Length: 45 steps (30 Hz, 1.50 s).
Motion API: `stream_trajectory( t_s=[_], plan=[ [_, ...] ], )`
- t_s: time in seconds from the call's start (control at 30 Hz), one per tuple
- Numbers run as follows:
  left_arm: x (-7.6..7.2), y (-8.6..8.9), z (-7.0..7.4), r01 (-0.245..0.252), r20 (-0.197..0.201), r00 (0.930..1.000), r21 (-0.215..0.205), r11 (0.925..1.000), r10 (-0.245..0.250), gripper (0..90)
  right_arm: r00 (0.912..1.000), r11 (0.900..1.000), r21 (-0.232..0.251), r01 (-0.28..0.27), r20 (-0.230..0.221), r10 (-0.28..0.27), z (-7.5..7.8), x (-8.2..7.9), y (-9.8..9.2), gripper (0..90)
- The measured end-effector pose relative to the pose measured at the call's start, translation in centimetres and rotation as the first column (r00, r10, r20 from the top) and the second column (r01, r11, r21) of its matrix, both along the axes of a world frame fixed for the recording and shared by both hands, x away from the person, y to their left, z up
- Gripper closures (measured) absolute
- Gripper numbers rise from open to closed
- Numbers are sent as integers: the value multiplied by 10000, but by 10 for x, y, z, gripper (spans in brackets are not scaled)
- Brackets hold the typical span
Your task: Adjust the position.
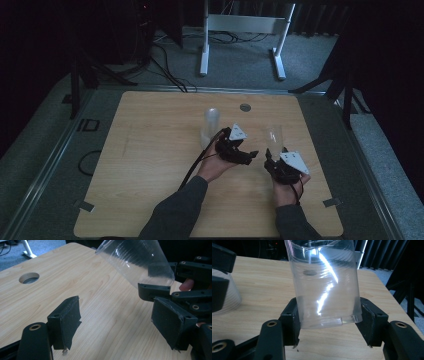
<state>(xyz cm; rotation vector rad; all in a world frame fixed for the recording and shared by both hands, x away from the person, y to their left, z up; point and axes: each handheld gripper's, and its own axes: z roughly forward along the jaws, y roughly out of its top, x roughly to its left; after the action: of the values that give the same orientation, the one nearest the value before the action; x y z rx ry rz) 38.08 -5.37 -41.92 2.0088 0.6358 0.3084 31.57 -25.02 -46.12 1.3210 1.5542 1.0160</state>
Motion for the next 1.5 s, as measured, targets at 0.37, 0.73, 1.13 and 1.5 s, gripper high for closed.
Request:
stream_trajectory(
  t_s=[0.37,0.73,1.13,1.5],
  plan=[
    [5,-5,2,-6,-405,9992,-602,9982,-18,239,9990,9999,-108,34,439,-29,1,-4,1,419],
    [7,-13,10,28,-562,9984,-1184,9930,-95,238,9982,9999,-90,53,595,-47,1,-5,2,419],
    [13,-16,8,-30,-1151,9931,-2162,9763,-224,237,9981,10000,-89,-38,619,44,1,-5,3,419],
    [17,-22,6,-73,-1522,9878,-2585,9660,-332,227,9973,9998,-108,-139,725,146,1,-7,7,419]
  ],
)
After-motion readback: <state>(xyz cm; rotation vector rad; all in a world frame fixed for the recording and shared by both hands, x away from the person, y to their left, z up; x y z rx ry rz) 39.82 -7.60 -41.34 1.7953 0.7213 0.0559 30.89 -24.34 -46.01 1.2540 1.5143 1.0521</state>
